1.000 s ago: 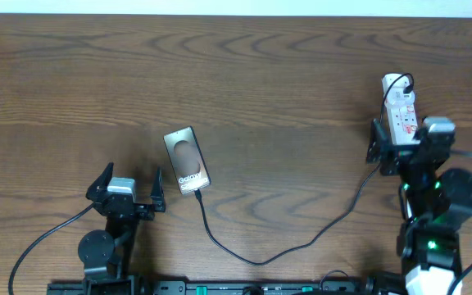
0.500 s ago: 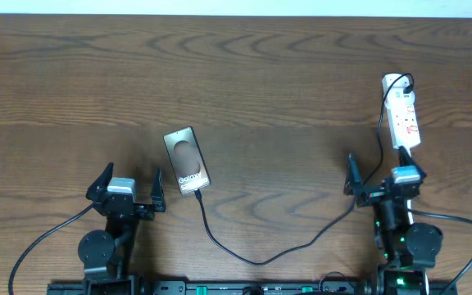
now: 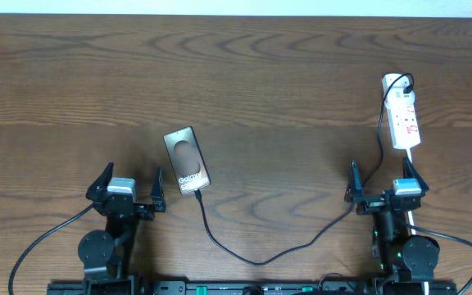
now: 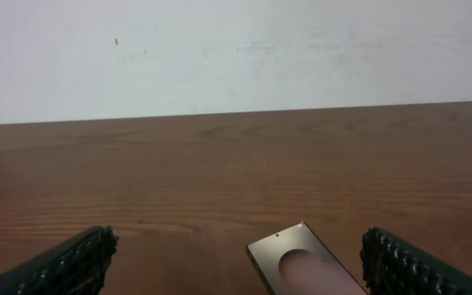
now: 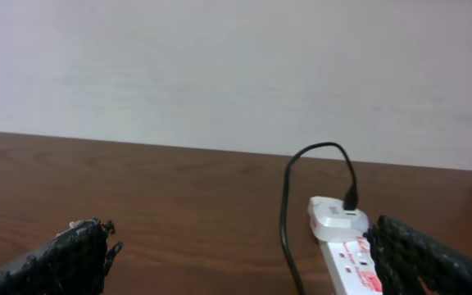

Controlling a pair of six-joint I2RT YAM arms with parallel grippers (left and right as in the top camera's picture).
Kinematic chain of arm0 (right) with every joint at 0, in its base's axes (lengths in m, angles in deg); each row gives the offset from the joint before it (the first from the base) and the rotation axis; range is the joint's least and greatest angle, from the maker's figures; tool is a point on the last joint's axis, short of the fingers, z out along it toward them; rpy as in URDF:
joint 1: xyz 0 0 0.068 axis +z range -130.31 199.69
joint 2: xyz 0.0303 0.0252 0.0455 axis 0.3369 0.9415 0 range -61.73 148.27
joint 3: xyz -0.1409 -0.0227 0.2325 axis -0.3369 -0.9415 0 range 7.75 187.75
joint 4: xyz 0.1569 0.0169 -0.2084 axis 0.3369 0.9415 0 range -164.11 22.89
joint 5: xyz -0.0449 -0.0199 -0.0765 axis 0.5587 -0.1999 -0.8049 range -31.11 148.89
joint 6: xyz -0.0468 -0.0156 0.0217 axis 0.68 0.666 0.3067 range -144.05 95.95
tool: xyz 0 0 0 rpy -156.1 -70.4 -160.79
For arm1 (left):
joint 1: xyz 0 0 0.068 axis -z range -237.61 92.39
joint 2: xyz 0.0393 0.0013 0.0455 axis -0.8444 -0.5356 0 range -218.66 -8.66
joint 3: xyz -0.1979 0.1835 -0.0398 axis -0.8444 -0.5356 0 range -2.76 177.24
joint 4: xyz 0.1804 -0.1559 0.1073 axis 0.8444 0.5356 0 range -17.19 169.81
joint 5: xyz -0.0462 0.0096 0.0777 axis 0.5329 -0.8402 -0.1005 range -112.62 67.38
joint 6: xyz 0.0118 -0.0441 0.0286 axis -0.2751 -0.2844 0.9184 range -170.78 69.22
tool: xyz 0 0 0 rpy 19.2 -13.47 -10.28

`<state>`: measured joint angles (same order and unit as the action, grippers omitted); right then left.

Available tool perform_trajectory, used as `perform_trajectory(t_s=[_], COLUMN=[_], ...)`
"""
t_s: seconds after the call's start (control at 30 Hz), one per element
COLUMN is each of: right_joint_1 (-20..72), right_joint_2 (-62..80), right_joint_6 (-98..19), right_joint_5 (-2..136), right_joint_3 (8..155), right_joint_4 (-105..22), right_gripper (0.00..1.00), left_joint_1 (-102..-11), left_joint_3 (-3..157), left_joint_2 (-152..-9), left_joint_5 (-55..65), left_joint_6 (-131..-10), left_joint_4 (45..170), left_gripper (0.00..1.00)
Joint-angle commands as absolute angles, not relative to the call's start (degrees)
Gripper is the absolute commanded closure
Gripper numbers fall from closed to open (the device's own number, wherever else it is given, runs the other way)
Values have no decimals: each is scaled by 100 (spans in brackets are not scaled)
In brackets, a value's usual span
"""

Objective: Plug charger to phone and switch on socket

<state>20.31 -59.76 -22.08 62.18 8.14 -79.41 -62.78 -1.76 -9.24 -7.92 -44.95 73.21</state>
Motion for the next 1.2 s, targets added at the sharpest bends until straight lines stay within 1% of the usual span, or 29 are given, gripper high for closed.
perform_trajectory(t_s=[0.0, 0.53, 0.73, 1.17], right_joint_1=[2086, 2088, 2088, 2092], right_joint_2=[-6142, -6146, -6146, -6146], right_joint_6=[-2159, -2214, -2820, -2828], right_joint_5=[5981, 5818, 5201, 5345], right_joint_3=[807, 807, 807, 807], right_joint_4=[-7836, -7272, -7250, -7150], right_gripper=[1, 1, 1, 1], left_joint_1=[-6307, -6307, -6307, -6307], left_joint_3=[-246, -246, -246, -246], left_joint_2=[-889, -889, -889, -889], left_joint_5=[-639, -639, -639, -639], left_joint_6=[-4546, -4546, -4546, -4546], left_joint_4=[7560, 7560, 7560, 7560], left_gripper=[3, 3, 3, 3])
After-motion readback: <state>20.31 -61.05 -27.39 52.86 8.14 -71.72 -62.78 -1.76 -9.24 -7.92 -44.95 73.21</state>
